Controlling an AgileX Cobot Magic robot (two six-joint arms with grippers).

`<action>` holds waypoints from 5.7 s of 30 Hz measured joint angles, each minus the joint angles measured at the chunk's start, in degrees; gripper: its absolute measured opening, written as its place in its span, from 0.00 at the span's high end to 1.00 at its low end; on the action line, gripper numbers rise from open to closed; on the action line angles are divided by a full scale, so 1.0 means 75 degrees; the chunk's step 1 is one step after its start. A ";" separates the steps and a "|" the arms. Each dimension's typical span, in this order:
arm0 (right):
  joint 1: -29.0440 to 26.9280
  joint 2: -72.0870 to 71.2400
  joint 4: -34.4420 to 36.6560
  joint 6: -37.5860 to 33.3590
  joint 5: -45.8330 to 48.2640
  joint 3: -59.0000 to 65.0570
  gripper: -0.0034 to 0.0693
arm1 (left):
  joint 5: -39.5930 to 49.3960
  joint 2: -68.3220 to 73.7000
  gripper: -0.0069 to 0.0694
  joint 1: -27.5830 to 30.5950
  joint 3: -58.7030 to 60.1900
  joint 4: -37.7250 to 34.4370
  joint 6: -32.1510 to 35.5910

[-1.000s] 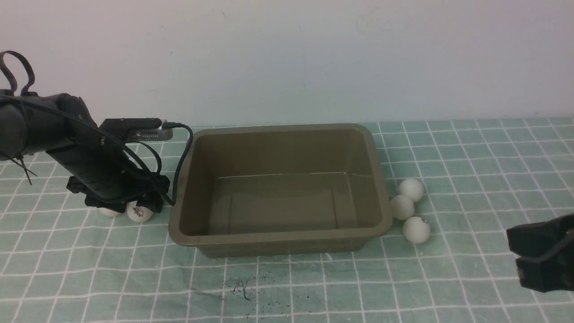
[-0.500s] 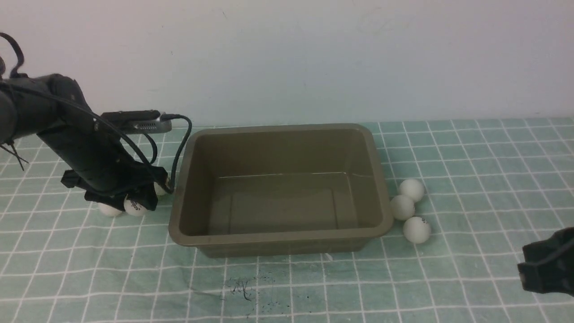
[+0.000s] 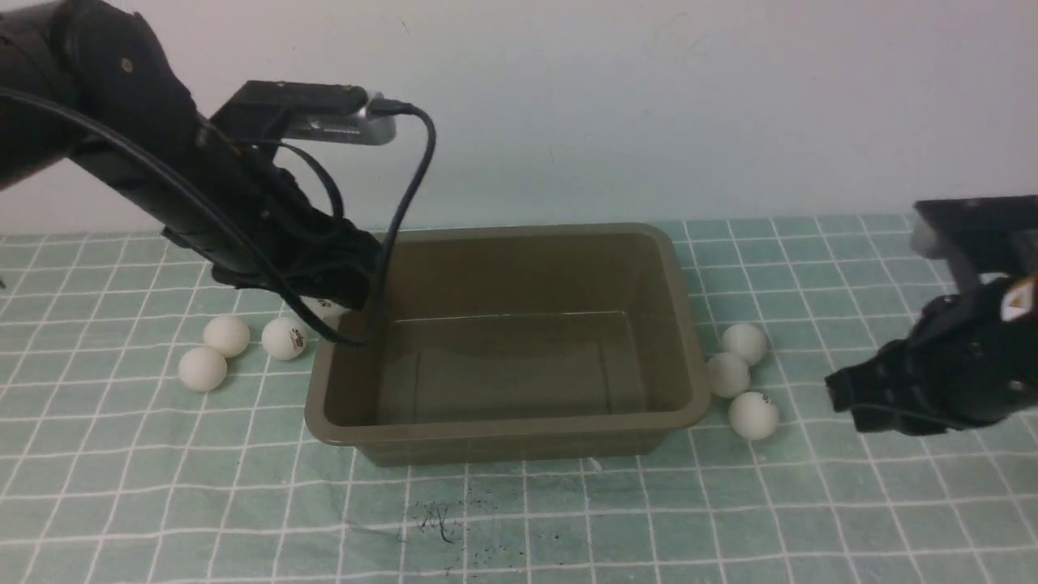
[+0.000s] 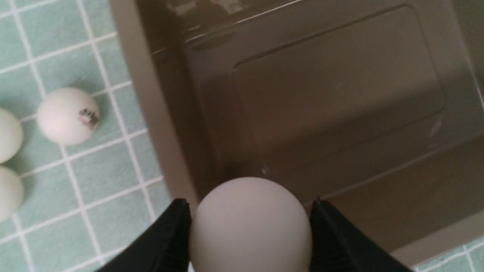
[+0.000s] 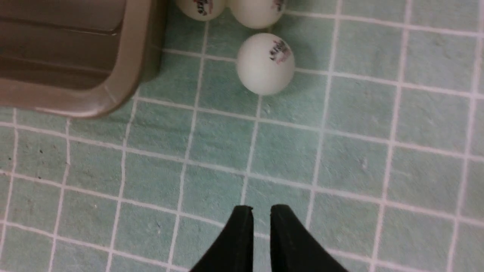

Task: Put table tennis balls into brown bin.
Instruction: 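Drop the ball into the bin, then reach for and grasp a ping pong ball on the table, then release the ping pong ball into the bin and lift the gripper away, then reach for and grasp a ping pong ball on the table beside the basket, then drop the ball into the bin, then reach for and grasp a ping pong ball on the table, then release the ping pong ball into the bin and lift the gripper away, then reach for and grasp a ping pong ball on the table beside the basket, then drop the ball into the bin, then reach for and grasp a ping pong ball on the table, then release the ping pong ball into the bin and lift the gripper away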

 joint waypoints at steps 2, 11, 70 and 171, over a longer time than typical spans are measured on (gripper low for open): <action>0.0000 0.0650 0.0118 -0.0334 -0.0196 -0.0220 0.79 | -0.0117 0.0202 0.45 -0.0160 0.0000 -0.0028 -0.0035; -0.0023 0.3118 0.0137 -0.0693 -0.0692 -0.1480 0.33 | 0.0026 0.1139 0.13 -0.0437 -0.0354 -0.0163 -0.0134; -0.1029 0.2311 -0.0405 -0.0819 0.2670 -0.5215 0.88 | 0.1613 0.2169 0.45 0.2142 -0.1357 0.1610 -0.0690; -0.1100 0.3225 0.1672 -0.1771 0.1026 -0.4366 0.45 | 0.2668 0.2523 0.91 0.1459 -0.4531 0.1047 0.0016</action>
